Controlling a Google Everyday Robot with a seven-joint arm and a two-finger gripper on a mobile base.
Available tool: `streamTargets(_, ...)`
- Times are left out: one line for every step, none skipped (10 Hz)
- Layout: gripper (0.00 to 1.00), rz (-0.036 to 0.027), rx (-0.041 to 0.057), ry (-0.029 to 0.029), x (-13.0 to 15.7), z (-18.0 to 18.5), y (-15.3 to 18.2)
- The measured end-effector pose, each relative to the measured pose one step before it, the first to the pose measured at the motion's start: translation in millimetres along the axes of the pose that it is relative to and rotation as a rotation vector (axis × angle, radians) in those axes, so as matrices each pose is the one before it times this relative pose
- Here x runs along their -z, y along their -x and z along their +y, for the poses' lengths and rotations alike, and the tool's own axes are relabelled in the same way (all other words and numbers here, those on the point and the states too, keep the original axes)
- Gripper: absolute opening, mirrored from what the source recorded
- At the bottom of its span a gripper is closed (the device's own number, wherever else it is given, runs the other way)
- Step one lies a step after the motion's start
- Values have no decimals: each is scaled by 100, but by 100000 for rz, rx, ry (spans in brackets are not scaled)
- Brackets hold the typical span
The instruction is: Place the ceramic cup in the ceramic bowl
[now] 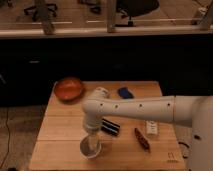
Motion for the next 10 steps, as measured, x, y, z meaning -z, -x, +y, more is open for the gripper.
streamTargets(45, 22, 343, -318, -65, 22, -14)
streamTargets(33, -34, 318, -302, -55, 26, 19)
streamTargets(24, -99, 444, -532, -18, 0, -19)
streamTargets(16, -262, 45, -156, -6, 60, -27)
streamTargets(5, 181, 63, -325, 34, -42, -139)
streamTargets(1, -16, 163, 33, -12, 4, 25)
streamTargets(0, -166, 152, 102, -52, 12, 47)
streamTargets(0, -137, 177, -4, -13, -1, 63)
streamTargets(0, -135, 128, -21, -13, 9, 42)
streamTargets(0, -424, 370, -258, 3, -32, 32)
